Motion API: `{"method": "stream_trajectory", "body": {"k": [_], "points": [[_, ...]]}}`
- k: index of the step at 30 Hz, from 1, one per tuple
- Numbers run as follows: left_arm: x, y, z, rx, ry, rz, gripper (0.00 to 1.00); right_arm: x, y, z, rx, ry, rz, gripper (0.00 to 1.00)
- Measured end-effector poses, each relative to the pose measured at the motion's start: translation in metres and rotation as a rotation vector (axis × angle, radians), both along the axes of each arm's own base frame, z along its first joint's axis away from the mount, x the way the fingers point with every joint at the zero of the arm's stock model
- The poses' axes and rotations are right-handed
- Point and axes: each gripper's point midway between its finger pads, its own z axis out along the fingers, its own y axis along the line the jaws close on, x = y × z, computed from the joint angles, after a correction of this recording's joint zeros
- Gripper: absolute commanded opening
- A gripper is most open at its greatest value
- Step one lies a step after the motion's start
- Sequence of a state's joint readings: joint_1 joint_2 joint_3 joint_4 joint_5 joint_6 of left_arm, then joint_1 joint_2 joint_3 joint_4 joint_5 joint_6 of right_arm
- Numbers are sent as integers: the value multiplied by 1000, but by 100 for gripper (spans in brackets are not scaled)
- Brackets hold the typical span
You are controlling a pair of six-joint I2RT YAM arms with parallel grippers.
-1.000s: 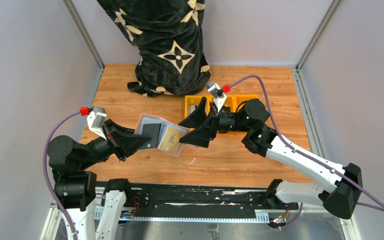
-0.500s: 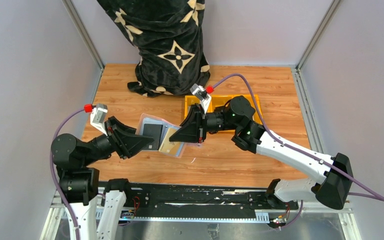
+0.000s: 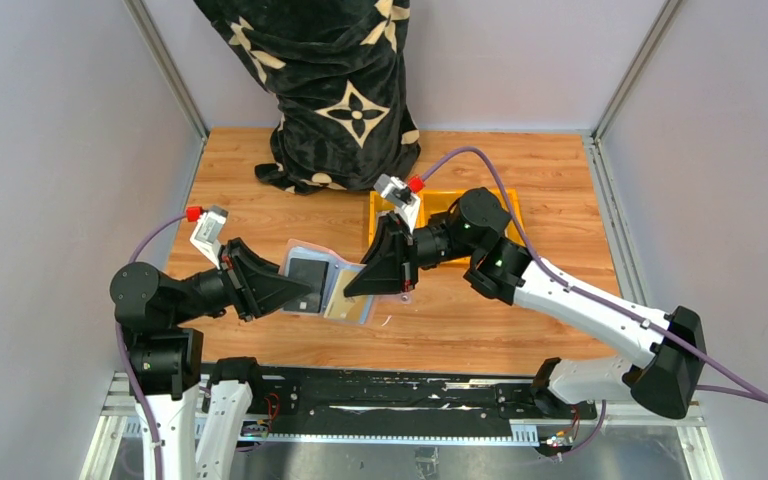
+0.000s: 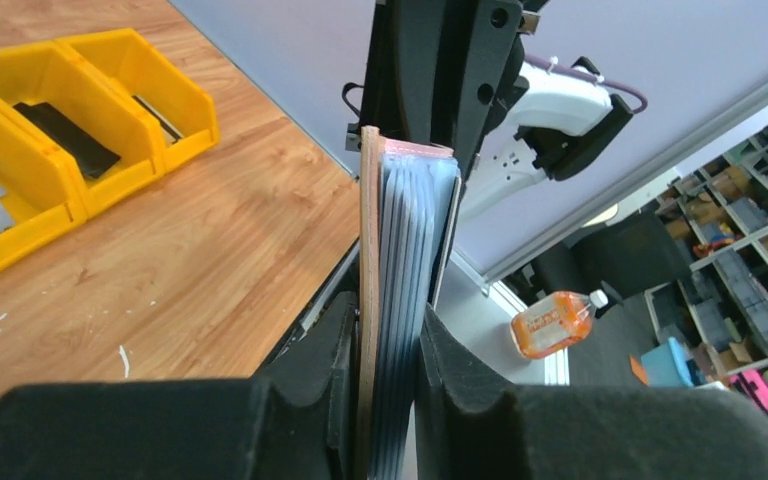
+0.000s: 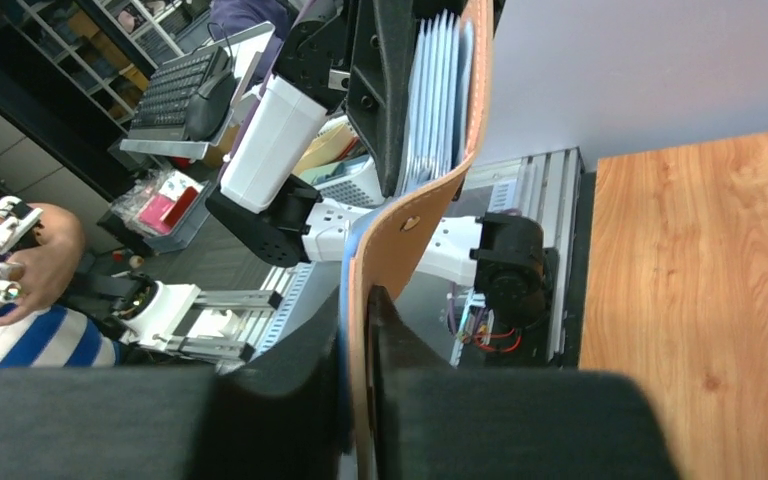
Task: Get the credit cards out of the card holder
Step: Remove the credit card from the card holder.
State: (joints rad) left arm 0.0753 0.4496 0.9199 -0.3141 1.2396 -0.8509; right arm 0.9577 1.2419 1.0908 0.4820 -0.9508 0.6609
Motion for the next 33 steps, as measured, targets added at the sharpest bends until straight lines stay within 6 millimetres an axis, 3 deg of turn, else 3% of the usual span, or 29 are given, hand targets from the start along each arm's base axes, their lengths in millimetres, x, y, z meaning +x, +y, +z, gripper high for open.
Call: {"method": "stream_trajectory", "body": {"k": [4,6,10,13,16,18,20,23,25,29,33], "points": [[-2,0,0,1,2,-9,6,3,1,-3,-32,-16,-1,47],[-1,0,-1,3,1,-5,4,7,0,0,-42,-30,-22,54],[5,2,-1,7,-3,39,5,47,-15,5,-74,-32,-225,54],[19,7,-1,12,-10,130,6,76,-38,19,-67,-39,-455,55],[29,14,-2,18,-20,214,7,74,-58,48,15,-62,-546,54],[34,17,-2,20,-31,254,9,65,-61,64,72,-62,-536,53],[37,19,-2,21,-37,278,10,50,-53,76,121,-48,-472,52],[40,21,-1,20,-36,299,12,33,-26,70,118,1,-357,52],[43,22,-2,19,-31,313,13,30,2,46,59,52,-296,52],[43,22,-3,19,-28,314,14,35,33,5,-55,128,-255,52],[42,21,-2,5,-13,305,18,34,41,-6,-81,152,-238,52]]}}
